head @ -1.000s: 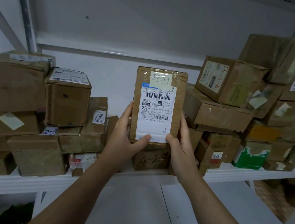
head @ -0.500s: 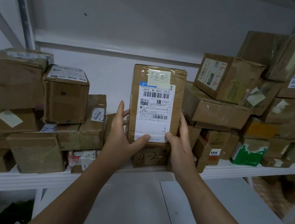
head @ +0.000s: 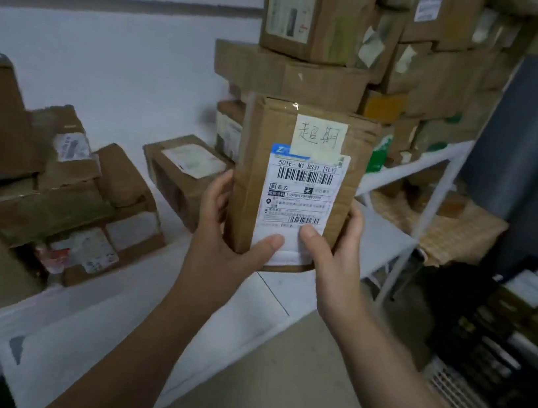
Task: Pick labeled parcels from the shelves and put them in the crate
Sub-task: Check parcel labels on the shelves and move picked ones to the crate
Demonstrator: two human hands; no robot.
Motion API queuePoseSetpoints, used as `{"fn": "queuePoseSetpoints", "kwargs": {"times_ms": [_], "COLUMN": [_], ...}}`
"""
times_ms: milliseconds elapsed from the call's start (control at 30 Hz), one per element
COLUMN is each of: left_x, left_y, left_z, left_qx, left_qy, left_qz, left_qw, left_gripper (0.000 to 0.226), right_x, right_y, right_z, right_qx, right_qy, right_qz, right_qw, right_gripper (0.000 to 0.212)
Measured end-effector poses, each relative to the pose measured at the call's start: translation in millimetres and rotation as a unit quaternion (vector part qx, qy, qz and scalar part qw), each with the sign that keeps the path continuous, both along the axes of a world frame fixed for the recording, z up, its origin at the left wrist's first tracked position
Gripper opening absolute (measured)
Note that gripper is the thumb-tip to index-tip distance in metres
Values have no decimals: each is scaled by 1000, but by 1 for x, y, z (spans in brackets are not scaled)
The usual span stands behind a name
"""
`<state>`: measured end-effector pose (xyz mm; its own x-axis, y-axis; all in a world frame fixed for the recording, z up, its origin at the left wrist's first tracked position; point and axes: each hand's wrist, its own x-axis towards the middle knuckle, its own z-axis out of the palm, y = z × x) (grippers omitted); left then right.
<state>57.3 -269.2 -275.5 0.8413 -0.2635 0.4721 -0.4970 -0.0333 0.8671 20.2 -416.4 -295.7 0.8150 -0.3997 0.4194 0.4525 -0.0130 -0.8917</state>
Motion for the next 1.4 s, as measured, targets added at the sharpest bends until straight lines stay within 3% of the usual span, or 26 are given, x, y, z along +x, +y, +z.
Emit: {"fn": "queuePoseSetpoints", "kwargs": {"times_ms": [200,467,833,1067,1233,1400], "left_x": [-34,-74,-141,-117,-81,-29], "left_y": [-65,-202,-421,-518,-590,-677], "left_z": [-41,-74,-129,-174,-201,-229], "left_qx": [18,33,41,72,77,149], "left_qy": [81,187,302,362,424,434], "left_qz": [-99,-230,-250,-243,-261,-304], "left_qw": [992,954,919,897,864,835], "left_gripper": [80,77,50,41,53,60], "right_x": [-66,-141,-231,-211,-169,-118], "right_y": [-49,-168,-357,-452,-524,-605], "right_z": [-36,-62,-105,-141,-169,-191], "right_qx": [13,42,57,124,209,289], "right_qy": [67,134,299,332,351,331], "right_qz": [-116,-201,-215,-203,-197,-211], "right_qw": [991,970,928,913,891,873], "right_gripper": [60,53,56,49,72,86]}}
